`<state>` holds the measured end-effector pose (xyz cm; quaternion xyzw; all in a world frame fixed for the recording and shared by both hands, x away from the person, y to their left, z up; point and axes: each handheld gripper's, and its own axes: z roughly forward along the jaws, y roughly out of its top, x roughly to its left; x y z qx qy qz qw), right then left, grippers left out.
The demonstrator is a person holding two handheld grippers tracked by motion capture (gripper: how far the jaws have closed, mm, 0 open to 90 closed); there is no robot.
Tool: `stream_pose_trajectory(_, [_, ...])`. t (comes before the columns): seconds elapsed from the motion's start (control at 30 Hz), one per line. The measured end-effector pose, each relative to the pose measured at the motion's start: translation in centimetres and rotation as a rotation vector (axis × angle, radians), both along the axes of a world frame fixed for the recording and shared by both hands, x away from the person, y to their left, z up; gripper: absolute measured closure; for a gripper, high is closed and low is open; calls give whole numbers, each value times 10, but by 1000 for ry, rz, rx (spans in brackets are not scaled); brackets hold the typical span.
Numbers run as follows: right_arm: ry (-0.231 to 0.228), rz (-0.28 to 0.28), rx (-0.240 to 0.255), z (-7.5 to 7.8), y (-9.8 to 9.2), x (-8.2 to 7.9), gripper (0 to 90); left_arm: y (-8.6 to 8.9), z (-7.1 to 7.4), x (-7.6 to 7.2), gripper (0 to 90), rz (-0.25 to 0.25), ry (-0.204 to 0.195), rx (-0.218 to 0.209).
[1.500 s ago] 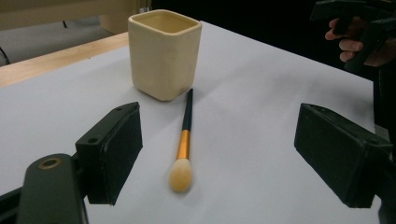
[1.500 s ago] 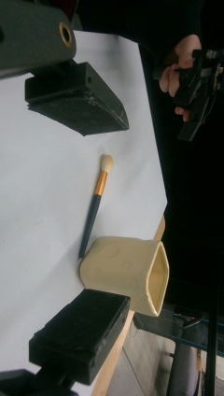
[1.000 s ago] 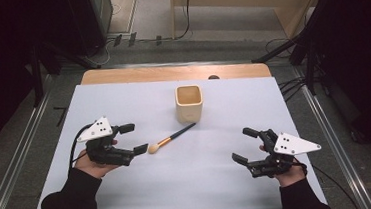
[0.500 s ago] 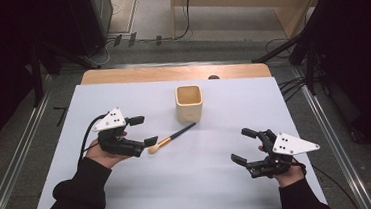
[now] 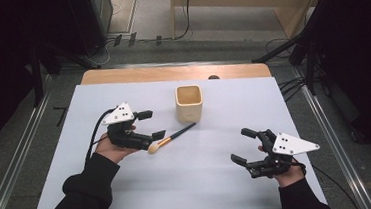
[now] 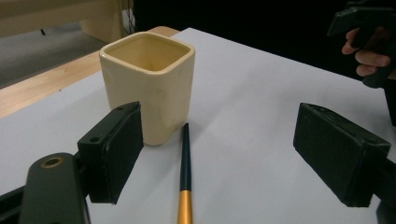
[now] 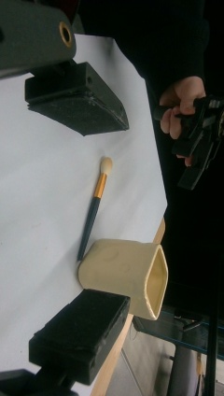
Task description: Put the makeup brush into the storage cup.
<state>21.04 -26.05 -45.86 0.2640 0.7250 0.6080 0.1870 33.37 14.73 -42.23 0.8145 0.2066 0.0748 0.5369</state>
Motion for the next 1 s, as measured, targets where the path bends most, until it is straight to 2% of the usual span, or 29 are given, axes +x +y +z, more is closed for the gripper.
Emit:
stream_pose_trajectory(0.13, [-2, 1, 3, 0, 0, 0, 150, -5, -3, 3, 166, -8, 1, 12])
stream_pose_trajectory(0.2, [0, 3, 4, 0, 0, 0, 150, -12, -7, 4, 166, -9, -22, 37])
stream_pose_trajectory(0.4, [-1, 5, 2, 1, 1, 0, 150, -18, -14, 11, 166, -7, -5, 6])
stream_pose_trajectory(0.6, [-4, 6, 2, 1, 0, 0, 150, -33, -18, 16, 166, -9, -8, 46])
stream_pose_trajectory(0.77, [-5, 9, 2, 2, 1, 0, 150, -43, -15, 23, 166, -29, -13, 46])
stream_pose_trajectory(0.8, [-5, 9, 4, 2, 1, -1, 150, -46, -15, 26, 166, -30, 1, 71])
stream_pose_trajectory(0.83, [-5, 9, 4, 2, 1, -1, 150, -46, -15, 26, 166, -30, 1, 71])
stream_pose_trajectory(0.9, [-5, 7, 4, 2, 0, -1, 150, -48, -14, 28, 166, -34, 26, 96])
stream_pose_trajectory(0.97, [-5, 8, 5, 2, 0, -1, 150, -50, -11, 30, 170, -10, 69, 170])
stream_pose_trajectory(1.0, [-5, 8, 5, 2, 0, -1, 150, -50, -11, 30, 170, -10, 69, 170])
